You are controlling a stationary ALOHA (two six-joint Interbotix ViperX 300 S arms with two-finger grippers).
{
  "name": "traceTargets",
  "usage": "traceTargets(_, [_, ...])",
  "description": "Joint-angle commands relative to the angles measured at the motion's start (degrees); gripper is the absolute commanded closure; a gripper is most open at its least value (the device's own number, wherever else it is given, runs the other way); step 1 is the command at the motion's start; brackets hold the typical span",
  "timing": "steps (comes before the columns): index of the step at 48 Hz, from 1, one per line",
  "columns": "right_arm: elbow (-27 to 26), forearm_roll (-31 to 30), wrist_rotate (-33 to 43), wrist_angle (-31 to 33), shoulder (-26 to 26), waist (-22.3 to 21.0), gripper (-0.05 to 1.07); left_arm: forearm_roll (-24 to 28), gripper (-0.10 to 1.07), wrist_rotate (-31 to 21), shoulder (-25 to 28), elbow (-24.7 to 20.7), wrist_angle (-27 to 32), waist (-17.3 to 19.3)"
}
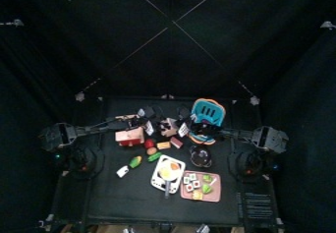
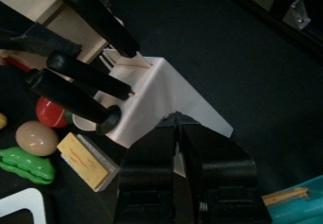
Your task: Put cleaver back in holder
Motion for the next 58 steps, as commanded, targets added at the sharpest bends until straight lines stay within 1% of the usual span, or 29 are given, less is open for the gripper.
traceTargets(1, [-0.79,-0.18,-0.09,-0.18,-1.23,-0.18,0.66,0.0,0.16,0.0,0.0,-0.97,-0.62,-0.09])
traceTargets(17, [-0.62,-0.44,-0.09,-0.18,-1.05,-0.18,0.66,-0.09,0.16,-0.09,2.9,-1.23,-1.58,-0.09])
traceTargets(23, [-0.53,-0.44,-0.09,-0.18,-1.05,-0.18,0.66,-0.09,0.18,0.0,3.16,-1.23,-1.58,0.0])
traceTargets(28, [-0.44,-0.44,-0.09,-0.18,-1.14,-0.18,0.66,0.0,0.24,0.0,2.99,-1.14,-1.58,-0.09])
traceTargets(35, [-0.35,-0.44,-0.09,-0.18,-1.05,-0.26,0.66,-0.09,0.4,0.0,2.29,-1.05,-1.58,-0.09])
traceTargets(39, [-0.18,-0.44,-0.09,-0.18,-1.05,-0.18,0.66,-0.09,0.47,0.0,2.11,-1.14,-1.67,-0.09])
traceTargets(41, [-0.09,-0.44,-0.09,-0.18,-1.05,-0.26,0.66,-0.09,0.49,0.0,2.11,-1.23,-1.58,-0.09])
traceTargets(58, [0.09,-0.44,-0.09,-0.18,-1.05,-0.18,0.66,-0.09,0.5,0.0,2.81,-1.23,-1.67,-0.09])
